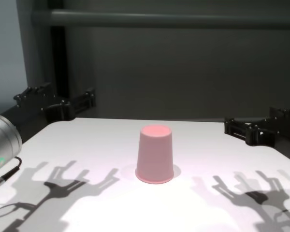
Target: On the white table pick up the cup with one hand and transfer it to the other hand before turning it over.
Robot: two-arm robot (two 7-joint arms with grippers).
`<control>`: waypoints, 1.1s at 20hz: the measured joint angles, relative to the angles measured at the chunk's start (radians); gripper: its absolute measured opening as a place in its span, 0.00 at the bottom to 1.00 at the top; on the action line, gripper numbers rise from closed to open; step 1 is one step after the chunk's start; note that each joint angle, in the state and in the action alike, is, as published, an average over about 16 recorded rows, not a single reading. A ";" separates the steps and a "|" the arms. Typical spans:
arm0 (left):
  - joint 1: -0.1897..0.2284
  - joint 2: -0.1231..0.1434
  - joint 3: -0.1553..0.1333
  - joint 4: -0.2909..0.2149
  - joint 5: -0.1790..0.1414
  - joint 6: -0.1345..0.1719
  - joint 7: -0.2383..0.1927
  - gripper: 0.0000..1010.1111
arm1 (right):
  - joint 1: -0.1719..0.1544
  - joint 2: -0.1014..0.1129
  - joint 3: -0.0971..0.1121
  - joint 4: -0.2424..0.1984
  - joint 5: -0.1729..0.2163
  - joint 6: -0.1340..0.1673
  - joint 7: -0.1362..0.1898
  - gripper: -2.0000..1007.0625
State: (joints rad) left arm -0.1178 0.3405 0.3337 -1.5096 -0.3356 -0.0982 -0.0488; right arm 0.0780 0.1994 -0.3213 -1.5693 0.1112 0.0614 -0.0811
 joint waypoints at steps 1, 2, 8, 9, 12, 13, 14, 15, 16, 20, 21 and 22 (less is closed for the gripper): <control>0.000 0.000 0.000 0.000 0.000 0.000 0.000 0.99 | 0.000 -0.002 0.002 0.003 -0.002 -0.002 0.001 0.99; 0.000 0.000 0.000 0.000 0.000 0.000 0.000 0.99 | -0.001 -0.004 0.004 0.006 -0.003 -0.005 0.002 0.99; 0.000 0.000 0.000 0.000 0.000 0.000 0.000 0.99 | -0.003 -0.018 0.019 0.025 -0.013 -0.021 0.010 0.99; 0.000 0.000 0.000 0.000 0.000 0.000 0.000 0.99 | -0.003 -0.020 0.021 0.028 -0.014 -0.024 0.012 0.99; 0.000 0.000 0.000 0.000 0.000 0.000 0.000 0.99 | -0.002 -0.026 0.026 0.039 -0.018 -0.035 0.020 0.99; 0.000 0.000 0.000 0.000 0.000 0.000 0.000 0.99 | -0.002 -0.028 0.027 0.042 -0.019 -0.038 0.022 0.99; 0.000 0.000 0.000 0.000 0.000 0.000 0.000 0.99 | -0.001 -0.030 0.028 0.045 -0.020 -0.040 0.025 0.99; 0.000 0.000 0.000 0.000 0.000 0.000 0.000 0.99 | 0.000 -0.032 0.028 0.047 -0.021 -0.043 0.027 0.99; 0.000 0.000 0.000 0.000 0.000 0.000 0.000 0.99 | 0.001 -0.033 0.029 0.050 -0.022 -0.045 0.029 0.99; 0.000 0.000 0.000 0.000 0.000 0.000 0.000 0.99 | 0.005 -0.038 0.031 0.057 -0.023 -0.054 0.038 0.99; 0.000 0.000 0.000 0.000 0.000 0.000 0.000 0.99 | 0.005 -0.038 0.031 0.059 -0.023 -0.055 0.039 0.99; 0.000 0.000 0.000 0.000 0.000 0.000 0.000 0.99 | 0.006 -0.039 0.031 0.060 -0.024 -0.057 0.040 0.99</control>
State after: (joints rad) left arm -0.1178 0.3405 0.3337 -1.5096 -0.3356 -0.0982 -0.0488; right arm 0.0842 0.1606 -0.2905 -1.5095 0.0875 0.0048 -0.0412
